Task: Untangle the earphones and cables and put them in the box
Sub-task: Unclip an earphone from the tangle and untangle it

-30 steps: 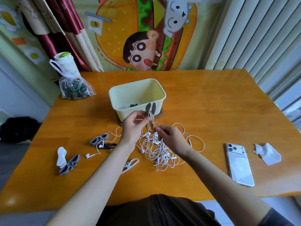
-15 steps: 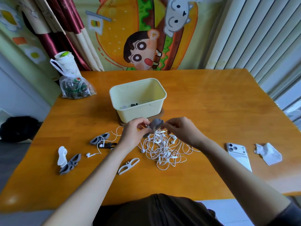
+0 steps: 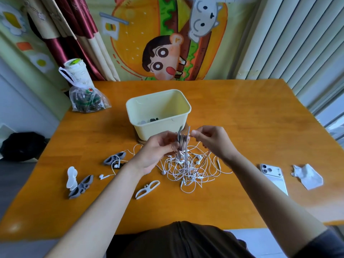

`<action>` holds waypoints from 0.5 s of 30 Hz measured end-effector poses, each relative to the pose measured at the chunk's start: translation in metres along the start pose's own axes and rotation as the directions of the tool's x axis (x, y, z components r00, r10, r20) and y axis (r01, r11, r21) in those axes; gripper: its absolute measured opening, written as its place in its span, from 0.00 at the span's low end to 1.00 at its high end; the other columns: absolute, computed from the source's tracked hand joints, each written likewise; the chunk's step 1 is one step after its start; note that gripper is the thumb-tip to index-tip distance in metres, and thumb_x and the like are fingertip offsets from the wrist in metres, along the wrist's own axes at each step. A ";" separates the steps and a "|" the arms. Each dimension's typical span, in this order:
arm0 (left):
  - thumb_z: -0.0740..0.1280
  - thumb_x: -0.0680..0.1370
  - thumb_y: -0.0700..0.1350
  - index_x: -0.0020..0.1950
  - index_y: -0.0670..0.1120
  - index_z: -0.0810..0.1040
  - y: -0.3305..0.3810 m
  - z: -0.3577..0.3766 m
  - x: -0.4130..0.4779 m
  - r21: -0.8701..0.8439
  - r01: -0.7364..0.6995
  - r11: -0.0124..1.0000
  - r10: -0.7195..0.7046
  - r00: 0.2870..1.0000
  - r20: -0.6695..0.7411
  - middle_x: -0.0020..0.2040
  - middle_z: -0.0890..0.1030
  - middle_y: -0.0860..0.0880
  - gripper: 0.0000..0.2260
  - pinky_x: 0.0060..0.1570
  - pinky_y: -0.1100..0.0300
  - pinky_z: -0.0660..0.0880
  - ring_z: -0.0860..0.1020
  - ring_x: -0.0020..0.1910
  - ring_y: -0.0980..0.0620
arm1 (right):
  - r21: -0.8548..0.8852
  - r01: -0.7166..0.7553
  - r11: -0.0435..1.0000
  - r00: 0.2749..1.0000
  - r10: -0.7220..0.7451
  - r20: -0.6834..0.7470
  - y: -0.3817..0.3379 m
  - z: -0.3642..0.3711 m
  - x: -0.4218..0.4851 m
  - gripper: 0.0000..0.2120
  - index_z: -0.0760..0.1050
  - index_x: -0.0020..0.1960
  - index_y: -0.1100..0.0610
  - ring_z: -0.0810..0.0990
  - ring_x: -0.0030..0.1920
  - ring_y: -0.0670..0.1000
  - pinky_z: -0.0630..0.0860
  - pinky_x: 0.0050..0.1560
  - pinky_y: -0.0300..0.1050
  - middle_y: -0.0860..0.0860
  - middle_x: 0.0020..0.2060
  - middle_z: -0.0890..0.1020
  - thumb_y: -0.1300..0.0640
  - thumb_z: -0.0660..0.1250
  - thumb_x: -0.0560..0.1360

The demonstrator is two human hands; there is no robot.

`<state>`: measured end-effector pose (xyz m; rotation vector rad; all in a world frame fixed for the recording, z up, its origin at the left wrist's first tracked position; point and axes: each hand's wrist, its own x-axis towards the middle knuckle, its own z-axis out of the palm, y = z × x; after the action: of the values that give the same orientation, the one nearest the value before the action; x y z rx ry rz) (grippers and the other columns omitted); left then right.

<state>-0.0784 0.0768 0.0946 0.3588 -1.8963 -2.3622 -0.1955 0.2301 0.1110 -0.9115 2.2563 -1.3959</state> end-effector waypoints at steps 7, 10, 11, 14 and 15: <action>0.59 0.78 0.34 0.50 0.45 0.76 0.009 0.013 0.005 -0.428 -0.019 0.904 -0.047 0.989 -0.143 0.40 0.84 0.51 0.09 0.33 0.68 0.75 0.79 0.35 0.58 | 0.186 -0.072 0.980 0.997 0.071 0.016 -0.001 0.027 -0.011 0.15 0.76 0.35 0.51 0.68 0.24 0.41 0.66 0.27 0.34 0.42 0.22 0.75 0.57 0.61 0.79; 0.60 0.79 0.35 0.51 0.44 0.76 0.012 0.012 0.009 -0.522 -0.066 0.851 -0.061 0.973 -0.223 0.42 0.84 0.49 0.08 0.35 0.68 0.76 0.80 0.36 0.58 | 0.186 -0.100 0.977 0.994 0.092 0.054 0.002 0.036 -0.015 0.13 0.77 0.39 0.53 0.69 0.24 0.41 0.67 0.27 0.34 0.44 0.26 0.76 0.57 0.60 0.80; 0.60 0.79 0.36 0.53 0.44 0.77 0.012 0.010 0.010 -0.525 -0.086 0.847 -0.055 0.968 -0.246 0.44 0.84 0.48 0.08 0.36 0.68 0.77 0.81 0.38 0.57 | 0.180 -0.104 0.978 0.994 0.094 0.062 0.002 0.039 -0.016 0.13 0.78 0.40 0.53 0.69 0.24 0.42 0.66 0.27 0.34 0.45 0.27 0.76 0.56 0.59 0.80; 0.61 0.79 0.37 0.55 0.45 0.77 0.007 0.006 0.016 -0.475 -0.129 0.870 -0.041 0.943 -0.331 0.50 0.81 0.47 0.08 0.40 0.67 0.77 0.79 0.46 0.54 | 0.138 -0.096 0.986 0.993 0.086 0.078 0.002 0.045 -0.019 0.11 0.79 0.44 0.52 0.68 0.24 0.44 0.66 0.27 0.35 0.46 0.28 0.76 0.56 0.59 0.81; 0.62 0.79 0.37 0.54 0.45 0.77 0.005 0.005 0.018 -0.433 -0.134 0.891 -0.038 0.929 -0.367 0.50 0.81 0.47 0.07 0.40 0.67 0.77 0.78 0.47 0.54 | 0.122 -0.091 0.988 0.993 0.081 0.083 0.001 0.046 -0.020 0.11 0.79 0.45 0.53 0.68 0.24 0.43 0.66 0.27 0.34 0.46 0.28 0.76 0.56 0.58 0.81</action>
<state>-0.0969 0.0767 0.0979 0.6409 -1.1366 -2.3946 -0.1546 0.2126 0.0878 -0.8040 2.0996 -1.4209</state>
